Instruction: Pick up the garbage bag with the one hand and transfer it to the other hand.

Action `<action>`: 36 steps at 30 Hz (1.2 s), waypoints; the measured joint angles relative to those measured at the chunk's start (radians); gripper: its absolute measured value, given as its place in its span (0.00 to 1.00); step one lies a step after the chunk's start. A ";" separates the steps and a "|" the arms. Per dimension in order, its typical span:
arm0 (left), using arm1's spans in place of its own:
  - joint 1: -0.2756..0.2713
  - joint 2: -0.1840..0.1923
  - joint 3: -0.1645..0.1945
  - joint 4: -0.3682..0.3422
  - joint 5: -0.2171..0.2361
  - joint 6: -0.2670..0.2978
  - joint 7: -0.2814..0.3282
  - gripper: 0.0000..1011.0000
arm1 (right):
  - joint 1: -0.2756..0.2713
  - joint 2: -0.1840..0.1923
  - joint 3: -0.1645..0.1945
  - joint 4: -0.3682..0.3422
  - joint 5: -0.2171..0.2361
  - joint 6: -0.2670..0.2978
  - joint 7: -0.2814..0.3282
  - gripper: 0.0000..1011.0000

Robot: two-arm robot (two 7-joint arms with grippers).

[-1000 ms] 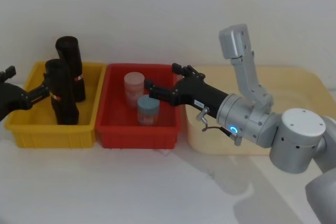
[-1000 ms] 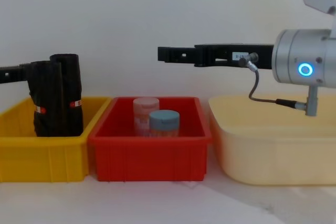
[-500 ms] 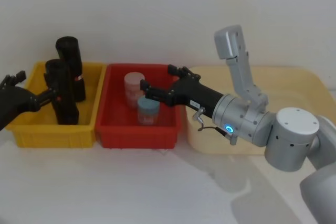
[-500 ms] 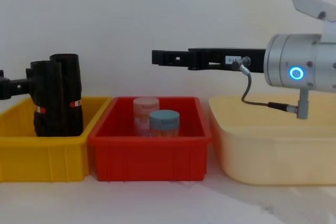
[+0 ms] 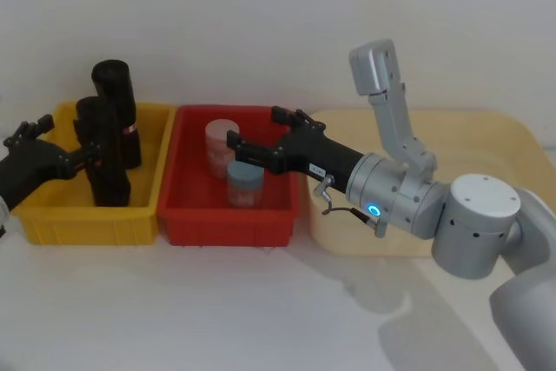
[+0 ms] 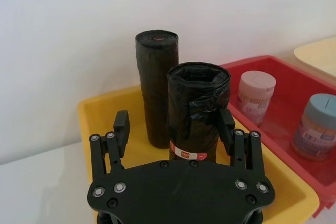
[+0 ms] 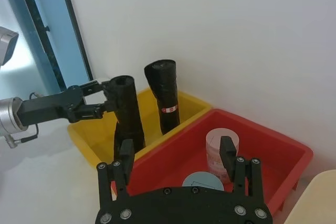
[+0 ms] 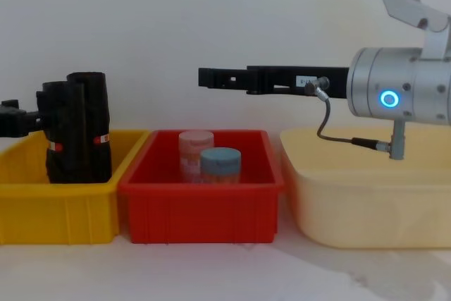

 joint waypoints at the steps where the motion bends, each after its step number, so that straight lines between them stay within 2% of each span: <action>1: -0.009 -0.005 0.002 0.013 -0.001 -0.005 -0.007 0.99 | 0.003 0.000 -0.001 0.005 0.003 -0.001 0.001 0.99; 14: -0.091 -0.057 0.029 0.114 -0.025 -0.039 -0.066 0.99 | 0.024 0.003 -0.014 0.040 0.025 0.005 0.034 0.99; 20: -0.111 -0.075 0.038 0.137 -0.032 -0.056 -0.074 0.99 | 0.033 0.008 -0.019 0.057 0.040 0.010 0.053 0.99; 36: -0.137 -0.102 0.046 0.166 -0.029 -0.069 -0.050 0.99 | 0.043 0.024 -0.030 0.071 0.065 0.017 0.083 0.99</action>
